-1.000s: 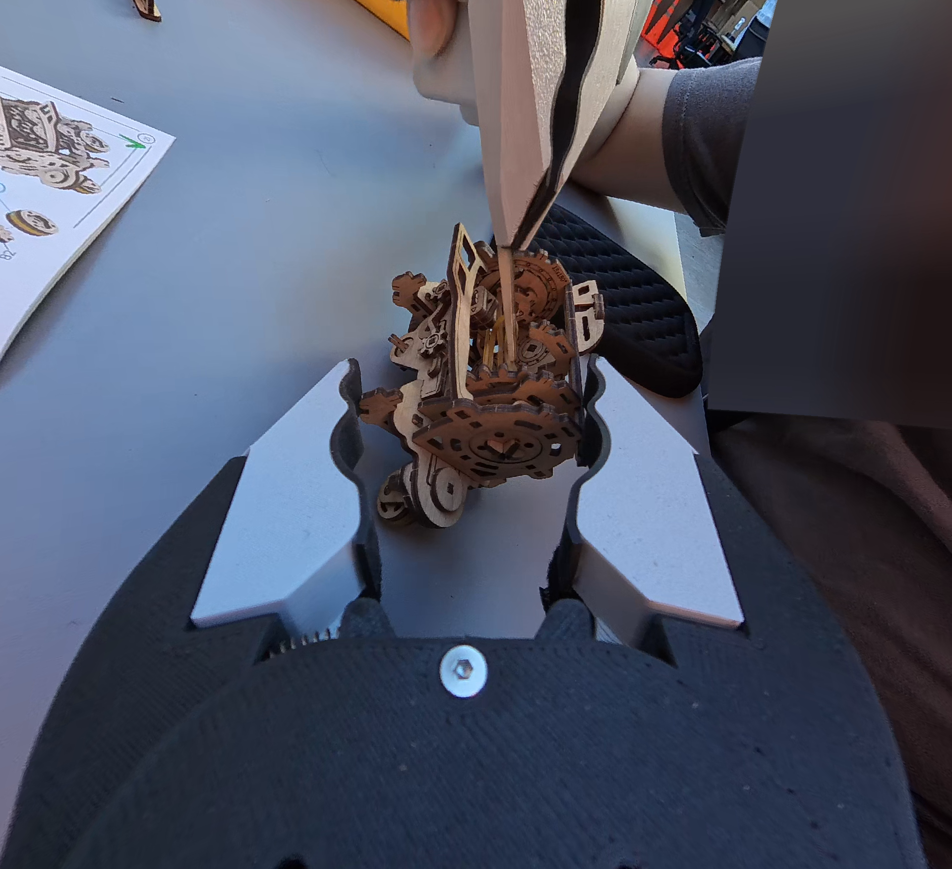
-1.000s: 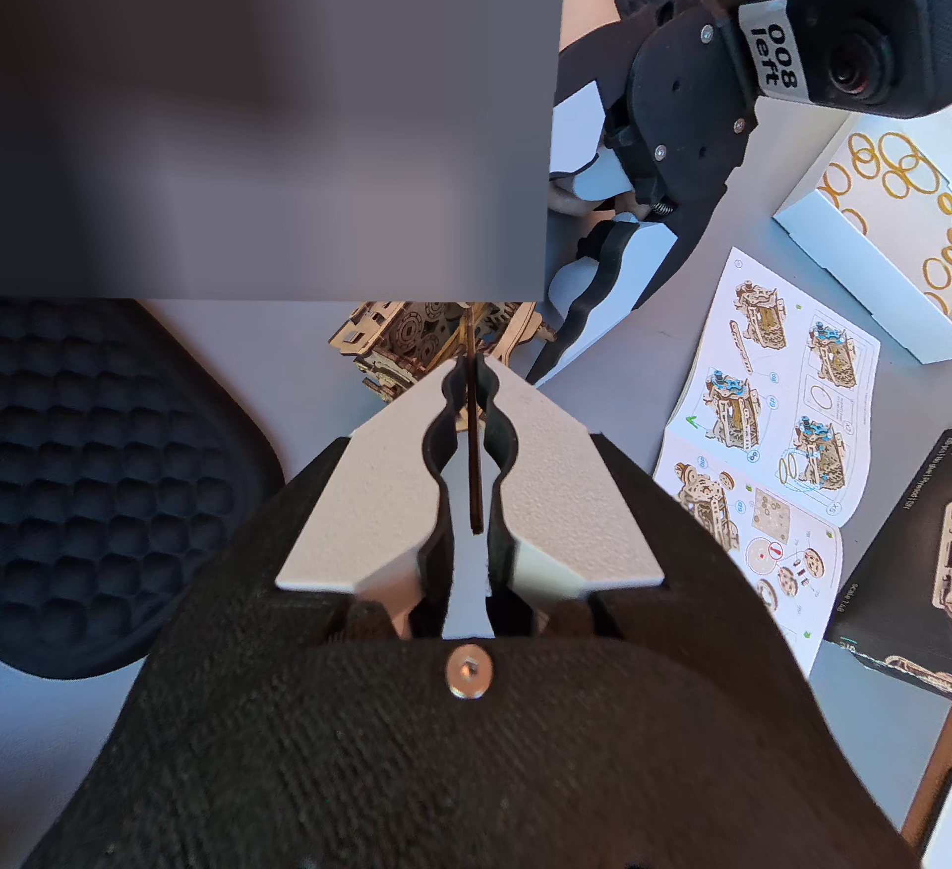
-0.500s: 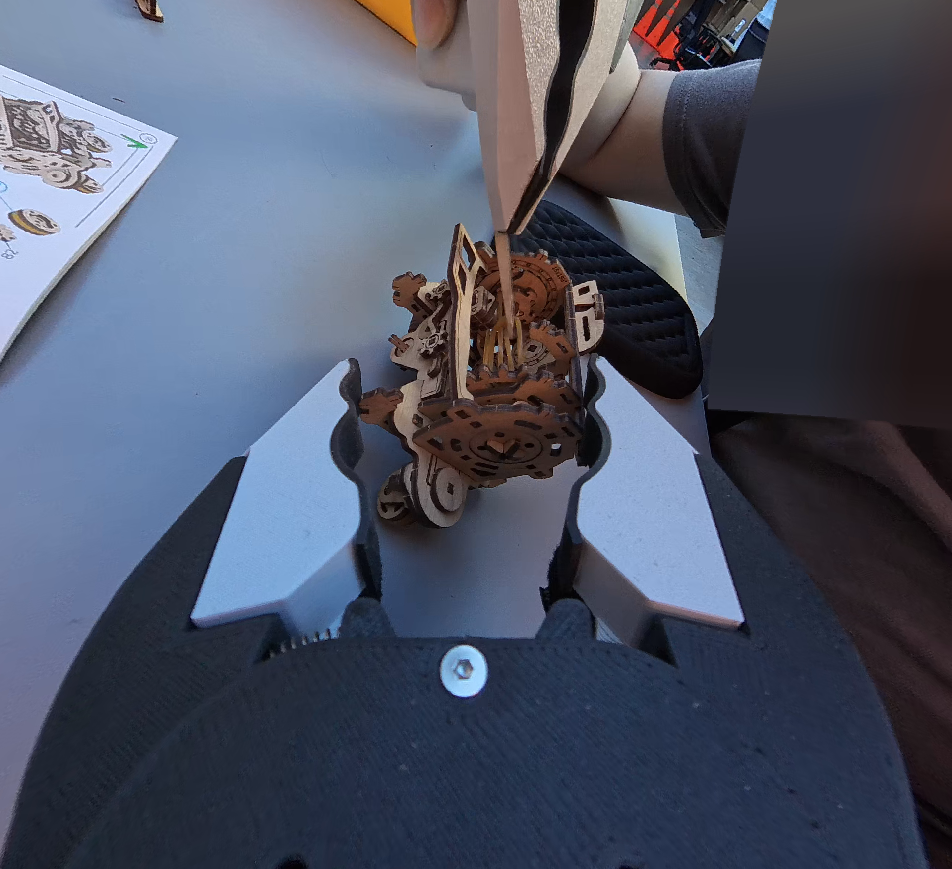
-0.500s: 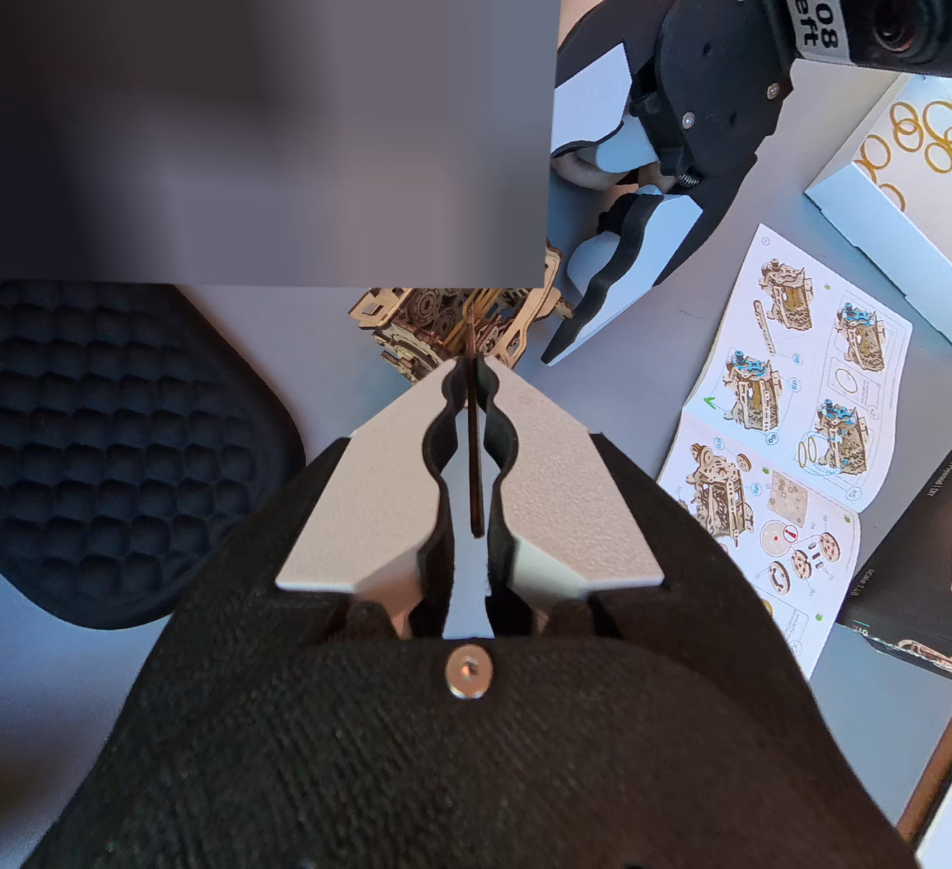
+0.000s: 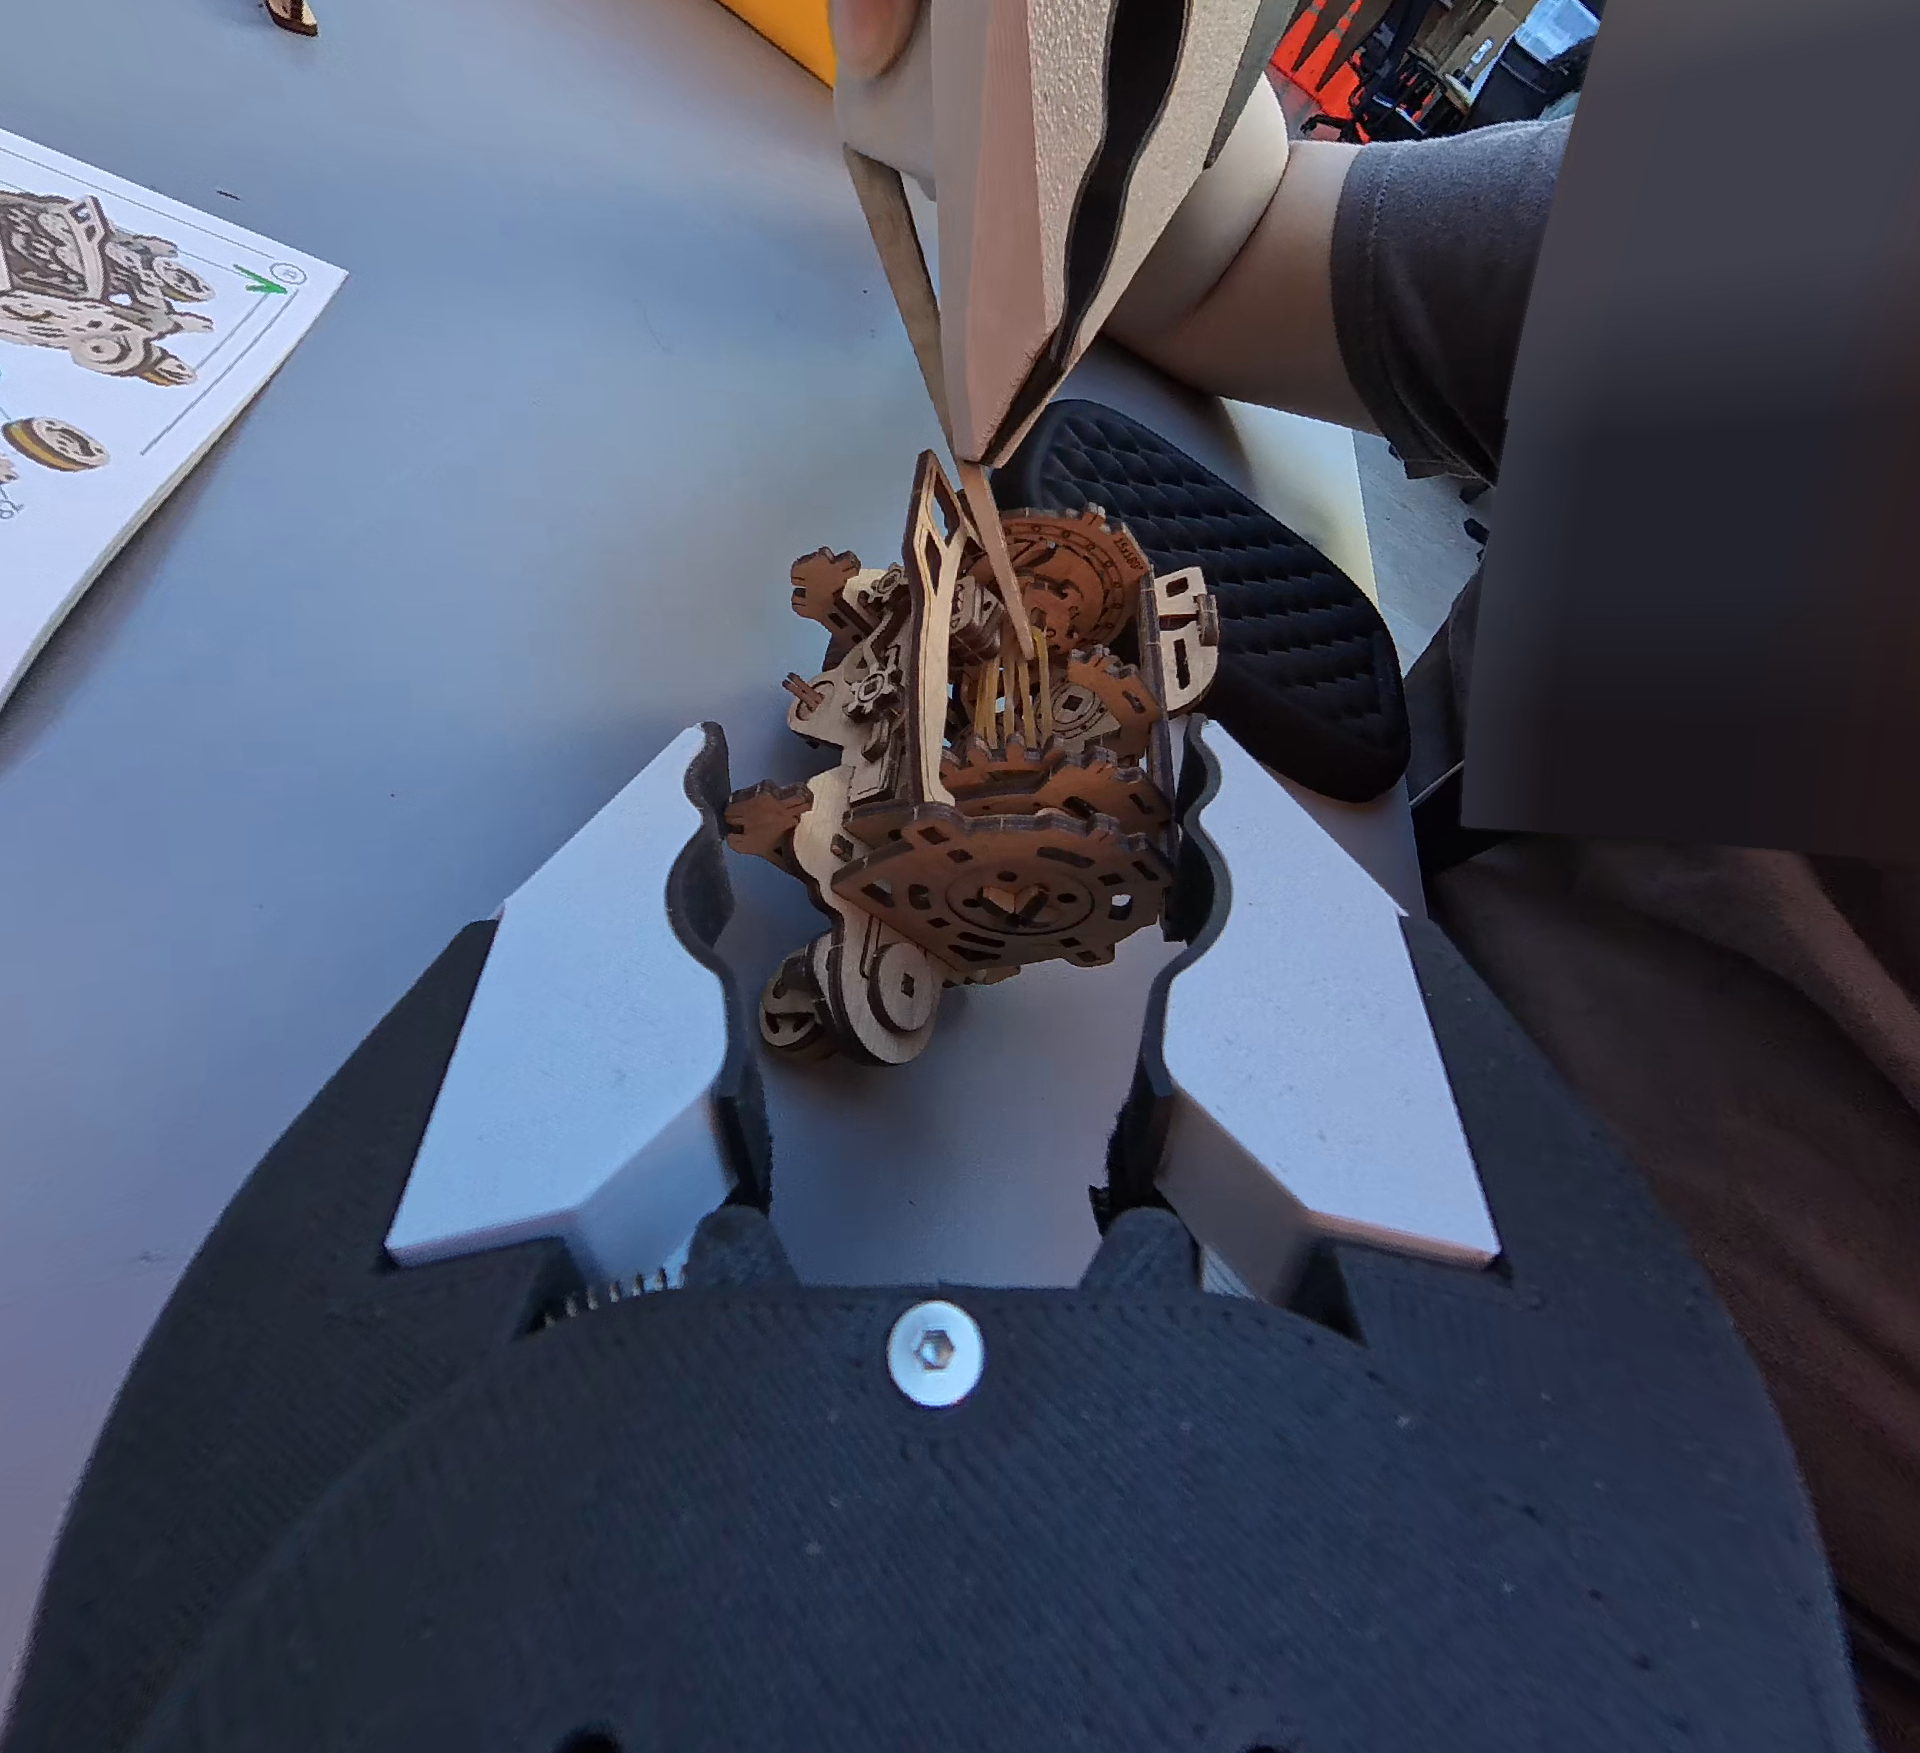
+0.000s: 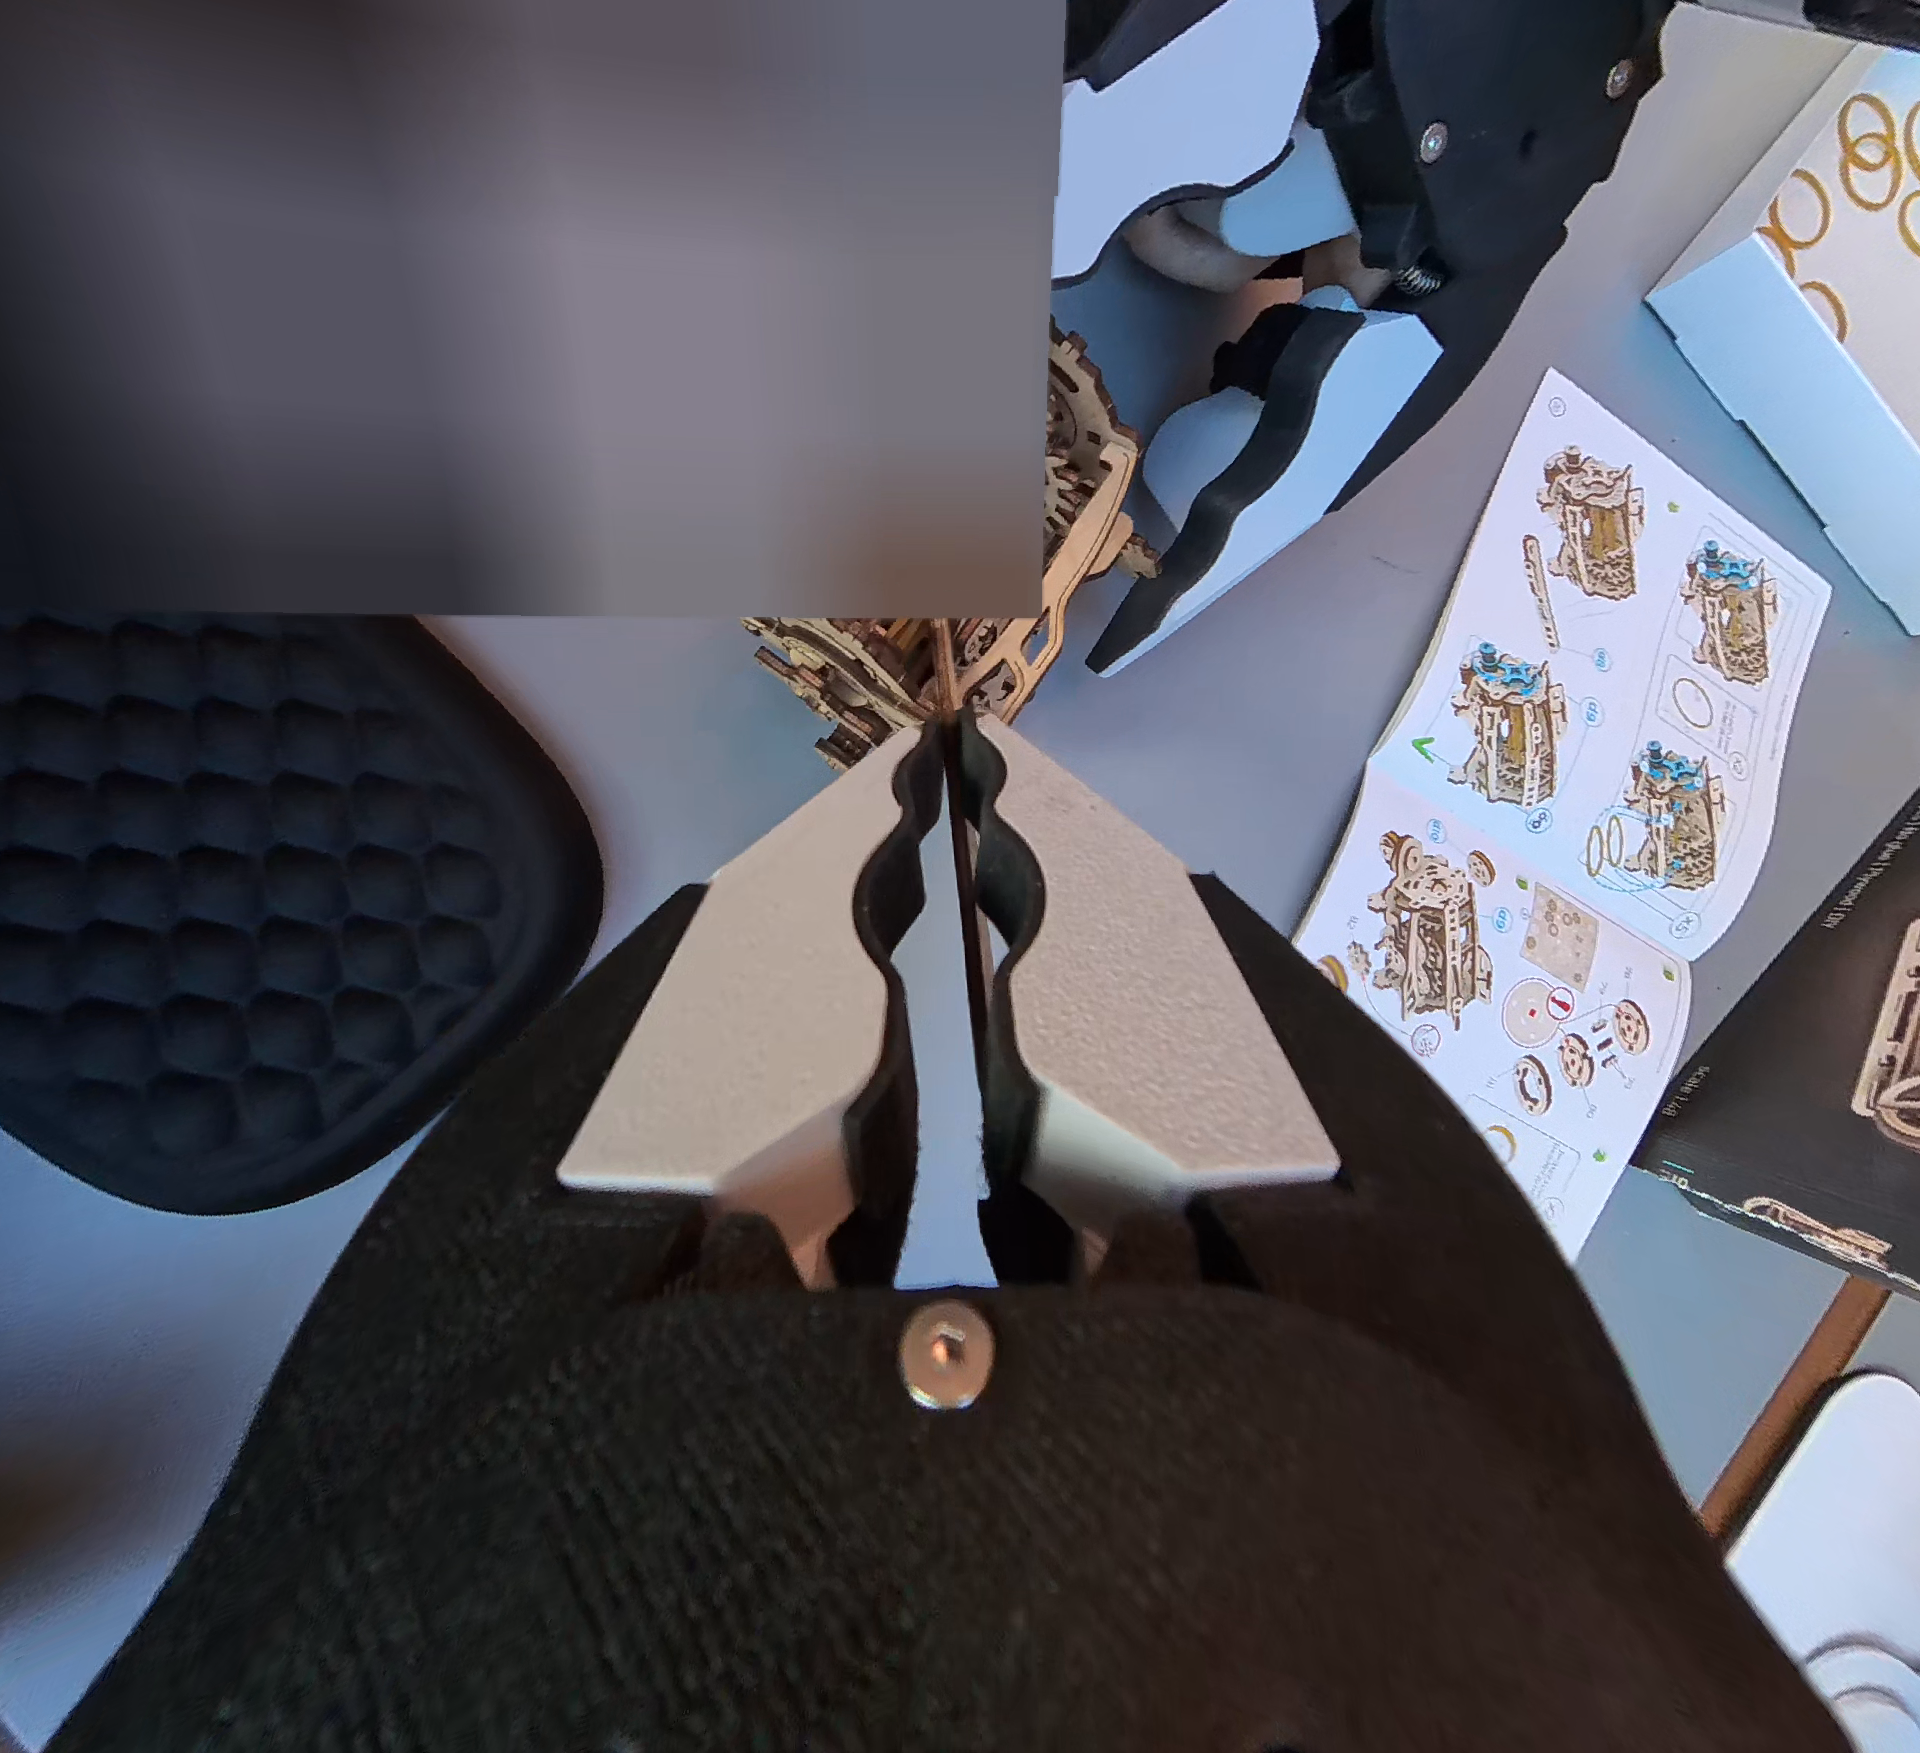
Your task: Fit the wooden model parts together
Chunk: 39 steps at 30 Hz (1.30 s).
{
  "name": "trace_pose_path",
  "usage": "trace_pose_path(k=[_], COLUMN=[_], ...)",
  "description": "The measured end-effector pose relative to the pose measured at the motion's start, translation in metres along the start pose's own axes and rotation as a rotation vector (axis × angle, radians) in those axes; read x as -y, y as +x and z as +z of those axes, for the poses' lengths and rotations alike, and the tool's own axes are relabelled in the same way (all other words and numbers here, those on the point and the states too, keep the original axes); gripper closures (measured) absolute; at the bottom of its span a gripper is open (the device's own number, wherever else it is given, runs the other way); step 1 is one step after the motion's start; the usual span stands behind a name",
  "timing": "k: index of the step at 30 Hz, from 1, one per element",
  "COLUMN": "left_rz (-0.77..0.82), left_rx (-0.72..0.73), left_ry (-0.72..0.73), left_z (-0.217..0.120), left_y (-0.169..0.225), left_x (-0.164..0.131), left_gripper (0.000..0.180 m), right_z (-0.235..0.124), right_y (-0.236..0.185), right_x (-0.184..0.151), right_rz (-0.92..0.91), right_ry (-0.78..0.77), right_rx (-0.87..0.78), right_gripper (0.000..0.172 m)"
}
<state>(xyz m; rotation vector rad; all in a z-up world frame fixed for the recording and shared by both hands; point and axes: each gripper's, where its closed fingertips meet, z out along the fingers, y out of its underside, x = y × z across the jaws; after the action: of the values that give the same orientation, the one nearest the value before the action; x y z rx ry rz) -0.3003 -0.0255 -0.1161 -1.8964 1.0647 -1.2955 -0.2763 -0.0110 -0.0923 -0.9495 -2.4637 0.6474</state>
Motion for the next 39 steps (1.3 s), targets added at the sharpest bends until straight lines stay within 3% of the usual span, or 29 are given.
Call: trace_pose_path(k=[13, 23, 28, 34, 39], left_rz=[0.001, 0.001, -0.015, 0.004, 0.010], left_rx=[-0.002, -0.004, -0.040, -0.153, -0.317], left_ry=[-0.001, 0.000, -0.013, -0.115, -0.259], left_z=[0.000, 0.000, 0.000, 0.001, 0.001], left_y=[0.000, 0.000, 0.001, 0.007, 0.017], left_x=[0.000, 0.000, 0.000, -0.004, -0.010], left_gripper=[0.096, 0.096, 0.096, 0.096, 0.096], right_z=[-0.007, -0.013, -0.022, -0.023, -0.013], right_y=[-0.003, 0.006, 0.004, 0.018, 0.028], right_x=[-0.006, 0.006, 0.005, -0.024, -0.074], right_rz=[0.013, 0.011, 0.099, 0.231, 0.424], right_ry=[-0.041, 0.069, 0.164, 0.150, 0.012], right_rx=[0.005, -0.034, 0.037, -0.012, -0.120], right_gripper=[0.172, 0.171, 0.170, 0.171, 0.171])
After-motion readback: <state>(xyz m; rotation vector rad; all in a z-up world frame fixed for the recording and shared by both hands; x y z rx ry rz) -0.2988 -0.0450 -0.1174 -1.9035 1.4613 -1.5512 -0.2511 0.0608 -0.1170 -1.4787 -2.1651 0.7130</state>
